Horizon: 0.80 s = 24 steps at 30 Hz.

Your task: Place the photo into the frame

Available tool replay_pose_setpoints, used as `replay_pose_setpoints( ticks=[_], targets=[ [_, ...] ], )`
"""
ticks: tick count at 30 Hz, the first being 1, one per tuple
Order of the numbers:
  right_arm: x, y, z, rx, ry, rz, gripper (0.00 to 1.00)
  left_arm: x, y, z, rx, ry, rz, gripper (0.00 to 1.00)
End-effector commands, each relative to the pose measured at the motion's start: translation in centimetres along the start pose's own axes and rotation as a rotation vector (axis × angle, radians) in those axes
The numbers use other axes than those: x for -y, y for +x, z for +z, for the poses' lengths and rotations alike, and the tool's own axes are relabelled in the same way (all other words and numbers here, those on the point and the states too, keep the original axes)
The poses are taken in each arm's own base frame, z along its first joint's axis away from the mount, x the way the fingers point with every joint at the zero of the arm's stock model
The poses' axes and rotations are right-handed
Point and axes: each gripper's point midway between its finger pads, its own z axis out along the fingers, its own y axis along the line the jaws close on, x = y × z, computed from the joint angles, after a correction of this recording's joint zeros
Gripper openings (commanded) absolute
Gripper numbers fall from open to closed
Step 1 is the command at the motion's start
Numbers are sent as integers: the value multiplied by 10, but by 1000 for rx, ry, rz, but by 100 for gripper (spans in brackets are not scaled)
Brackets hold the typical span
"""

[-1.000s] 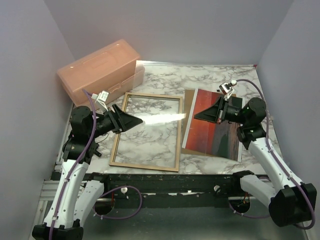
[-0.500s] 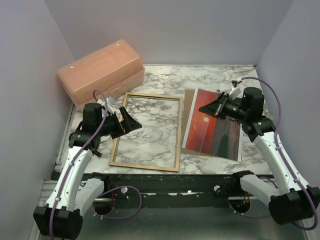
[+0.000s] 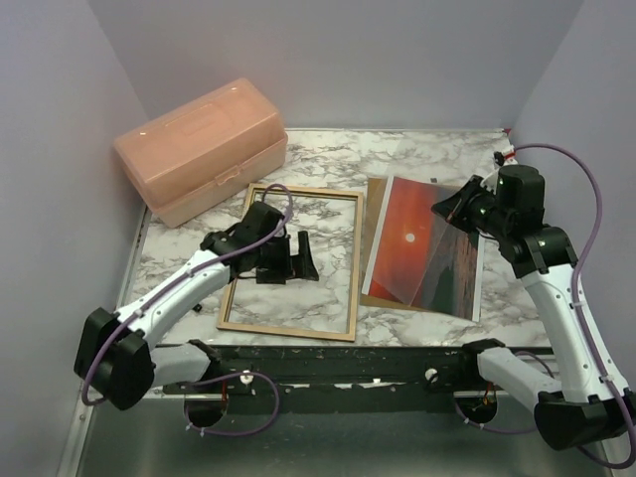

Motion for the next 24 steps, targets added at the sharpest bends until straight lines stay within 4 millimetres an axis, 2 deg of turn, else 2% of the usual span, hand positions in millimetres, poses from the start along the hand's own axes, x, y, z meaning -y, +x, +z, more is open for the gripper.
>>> replay_pose_setpoints(
  ticks=[1,7,11,16,20,24],
  targets=[
    [22,-16,-23,85,154,-37,0,26,-14,25,19,-30,53,94],
    [35,-35,-44,171,260,-72,0,59,4,65,-66,-63,131,91],
    [45,-45,-59,225,332,-85,0,69,14,90,-108,-139,185,87],
    [54,-58,-81,295,409,-96,0,70,29,124,-152,-231,231,81],
    [51,-65,-93,334,408,-103,0,59,37,142,-170,-311,247,74],
    [53,-62,-92,321,413,-106,0,51,42,154,-176,-347,264,55]
  ],
)
